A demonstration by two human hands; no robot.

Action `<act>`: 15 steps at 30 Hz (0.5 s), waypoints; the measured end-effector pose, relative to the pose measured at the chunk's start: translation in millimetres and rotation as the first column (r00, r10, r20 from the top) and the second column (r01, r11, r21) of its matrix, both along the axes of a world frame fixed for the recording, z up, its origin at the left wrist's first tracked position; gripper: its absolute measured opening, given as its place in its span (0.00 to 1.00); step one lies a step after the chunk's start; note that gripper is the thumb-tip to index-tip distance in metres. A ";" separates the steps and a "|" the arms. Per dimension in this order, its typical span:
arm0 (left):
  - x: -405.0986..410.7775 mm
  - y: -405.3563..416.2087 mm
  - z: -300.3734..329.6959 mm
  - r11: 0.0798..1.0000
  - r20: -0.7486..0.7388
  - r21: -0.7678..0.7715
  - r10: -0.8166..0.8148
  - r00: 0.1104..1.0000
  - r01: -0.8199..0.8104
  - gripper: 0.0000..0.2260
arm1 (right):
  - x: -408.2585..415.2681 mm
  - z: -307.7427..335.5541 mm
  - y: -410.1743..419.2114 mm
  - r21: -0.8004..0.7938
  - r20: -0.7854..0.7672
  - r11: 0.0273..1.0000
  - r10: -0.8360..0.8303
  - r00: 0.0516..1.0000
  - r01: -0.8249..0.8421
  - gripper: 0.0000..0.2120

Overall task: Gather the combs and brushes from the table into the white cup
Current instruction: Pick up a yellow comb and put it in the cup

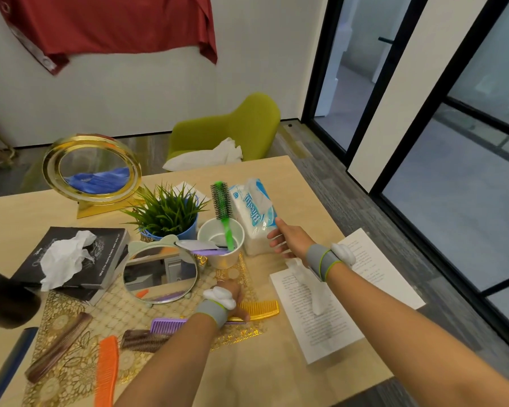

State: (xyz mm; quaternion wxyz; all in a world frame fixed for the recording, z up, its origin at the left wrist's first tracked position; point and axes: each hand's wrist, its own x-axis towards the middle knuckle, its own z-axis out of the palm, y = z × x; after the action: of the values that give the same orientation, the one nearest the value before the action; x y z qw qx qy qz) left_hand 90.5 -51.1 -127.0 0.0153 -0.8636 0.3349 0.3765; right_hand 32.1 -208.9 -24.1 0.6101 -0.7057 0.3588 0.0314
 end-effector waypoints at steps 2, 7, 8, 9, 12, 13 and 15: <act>-0.8 0.7 0.6 0.999 -0.045 -0.019 0.030 0.999 -0.031 0.19 | -0.7 0.2 0.8 0.006 -0.003 1.000 -0.004 1.000 0.004 0.22; -5.7 8.8 -5.1 0.975 -0.116 -0.160 0.137 0.984 -0.155 0.14 | 0.8 0.6 3.0 0.026 0.000 1.000 -0.003 1.000 0.003 0.22; -7.4 11.6 -6.3 0.961 -0.138 -0.198 0.170 0.976 -0.196 0.13 | 1.0 0.3 3.6 0.032 -0.002 0.999 -0.004 1.000 0.004 0.22; -8.6 14.5 -7.7 0.936 -0.174 -0.247 0.214 0.961 -0.253 0.12 | 0.9 -0.4 4.5 0.040 -0.004 0.999 -0.006 1.000 0.006 0.22; -11.9 21.5 -10.3 0.783 -0.344 -0.361 0.394 0.852 -0.507 0.12 | -0.7 -5.5 6.8 0.036 -0.015 0.999 -0.007 1.000 0.007 0.17; -12.7 24.5 -8.0 0.714 -0.395 -0.380 0.449 0.801 -0.588 0.10 | -1.4 -7.9 8.2 0.006 -0.018 1.000 -0.009 1.000 0.009 0.15; -10.9 29.2 -3.6 0.590 -0.528 -0.354 0.514 0.676 -0.726 0.17 | -1.4 -13.8 9.8 -0.080 -0.022 0.997 -0.025 0.999 0.023 0.10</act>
State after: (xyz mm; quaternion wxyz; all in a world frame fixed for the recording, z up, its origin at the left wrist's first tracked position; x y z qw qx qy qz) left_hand 79.5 -21.9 -130.6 -0.4258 -0.8049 0.0929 0.4027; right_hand 30.7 -199.2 -37.9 0.5777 -0.7246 0.3754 0.0179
